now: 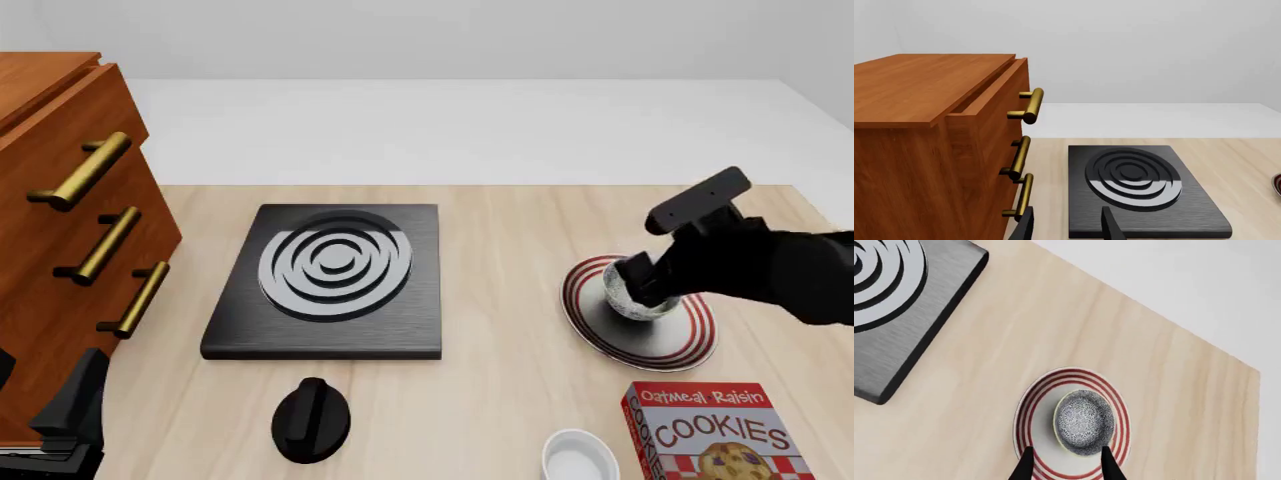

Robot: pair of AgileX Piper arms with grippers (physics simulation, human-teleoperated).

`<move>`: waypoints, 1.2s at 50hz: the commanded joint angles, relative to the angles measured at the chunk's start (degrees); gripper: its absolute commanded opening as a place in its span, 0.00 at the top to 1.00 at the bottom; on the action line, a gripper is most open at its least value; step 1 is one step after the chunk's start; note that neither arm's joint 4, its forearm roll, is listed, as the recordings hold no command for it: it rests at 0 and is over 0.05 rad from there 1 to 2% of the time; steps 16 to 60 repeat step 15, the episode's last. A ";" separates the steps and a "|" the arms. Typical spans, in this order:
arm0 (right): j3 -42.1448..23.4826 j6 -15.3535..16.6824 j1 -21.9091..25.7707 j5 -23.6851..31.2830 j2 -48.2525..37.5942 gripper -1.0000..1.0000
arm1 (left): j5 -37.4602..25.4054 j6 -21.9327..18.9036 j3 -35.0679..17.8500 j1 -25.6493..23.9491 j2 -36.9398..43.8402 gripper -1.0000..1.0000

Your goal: Pick the akita bowl on the ramekin and place it on the plate.

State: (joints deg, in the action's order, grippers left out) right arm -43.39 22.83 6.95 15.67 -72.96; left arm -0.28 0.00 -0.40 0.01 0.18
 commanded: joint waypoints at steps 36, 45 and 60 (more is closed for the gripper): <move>18.85 -21.92 0.26 -17.79 27.21 0.00 | -0.01 0.01 0.00 0.00 0.00 0.00; 18.85 -21.92 0.26 -17.79 27.21 0.00 | -0.01 0.01 0.00 0.00 0.00 0.00; 18.85 -21.92 0.26 -17.79 27.21 0.00 | -0.01 0.01 0.00 0.00 0.00 0.00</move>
